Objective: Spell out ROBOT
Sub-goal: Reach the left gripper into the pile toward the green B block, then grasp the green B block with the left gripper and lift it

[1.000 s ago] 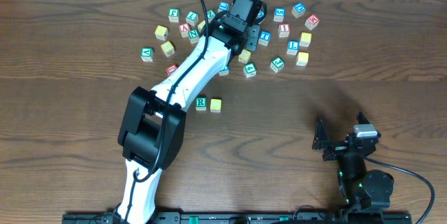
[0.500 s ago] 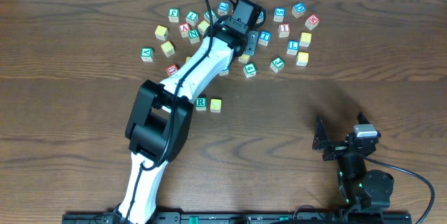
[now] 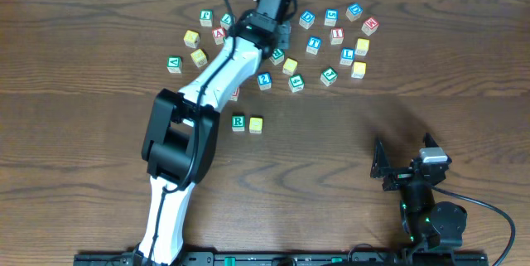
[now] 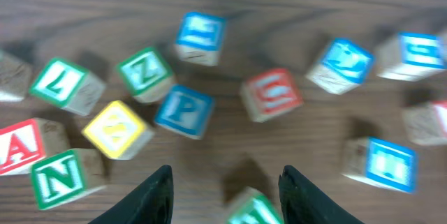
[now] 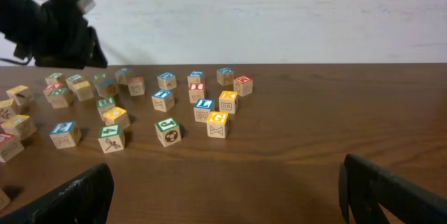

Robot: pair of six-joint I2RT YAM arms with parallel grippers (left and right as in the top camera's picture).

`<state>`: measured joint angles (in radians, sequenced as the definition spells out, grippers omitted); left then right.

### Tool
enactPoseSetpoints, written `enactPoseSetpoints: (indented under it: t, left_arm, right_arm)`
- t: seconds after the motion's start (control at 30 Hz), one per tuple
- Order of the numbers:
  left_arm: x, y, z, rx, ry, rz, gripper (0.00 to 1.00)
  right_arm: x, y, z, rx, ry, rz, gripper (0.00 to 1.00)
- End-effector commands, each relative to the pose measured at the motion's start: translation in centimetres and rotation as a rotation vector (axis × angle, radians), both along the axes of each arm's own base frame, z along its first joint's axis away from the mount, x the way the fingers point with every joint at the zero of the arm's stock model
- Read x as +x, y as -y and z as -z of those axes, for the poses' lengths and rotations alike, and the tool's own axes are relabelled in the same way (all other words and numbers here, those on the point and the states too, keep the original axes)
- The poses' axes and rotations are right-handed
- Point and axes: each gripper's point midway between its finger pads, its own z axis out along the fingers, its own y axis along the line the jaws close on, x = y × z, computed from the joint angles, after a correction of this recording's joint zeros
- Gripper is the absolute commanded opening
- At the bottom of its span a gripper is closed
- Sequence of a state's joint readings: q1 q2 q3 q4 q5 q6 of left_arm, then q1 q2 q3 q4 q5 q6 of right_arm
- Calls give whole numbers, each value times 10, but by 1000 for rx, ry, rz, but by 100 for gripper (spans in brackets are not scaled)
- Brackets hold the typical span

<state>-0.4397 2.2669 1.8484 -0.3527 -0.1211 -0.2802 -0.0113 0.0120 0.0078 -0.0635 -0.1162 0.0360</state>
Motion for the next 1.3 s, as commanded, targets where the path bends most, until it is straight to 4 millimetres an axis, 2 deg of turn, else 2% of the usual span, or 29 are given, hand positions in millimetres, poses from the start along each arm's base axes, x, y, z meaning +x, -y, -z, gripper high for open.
enactPoseSetpoints:
  t: [0.0, 0.1, 0.5, 0.8, 1.27]
  left_arm:
    - [4, -3, 21, 5, -25, -42, 48]
    - [3, -1, 30, 15, -37, -33, 48]
    - [-2, 10, 34, 32, -44, 29, 53]
    - [-14, 9, 60, -1, -127, -49, 53]
    - [-33, 25, 67, 28, -173, -9, 53]
  right_arm:
    - [0, -1, 1, -15, 1, -4, 99]
    - [0, -1, 1, -15, 1, -4, 99]
    - [0, -1, 1, -15, 1, -4, 99]
    - [0, -1, 1, -15, 1, -4, 99]
    - [0, -1, 1, -15, 1, -4, 99]
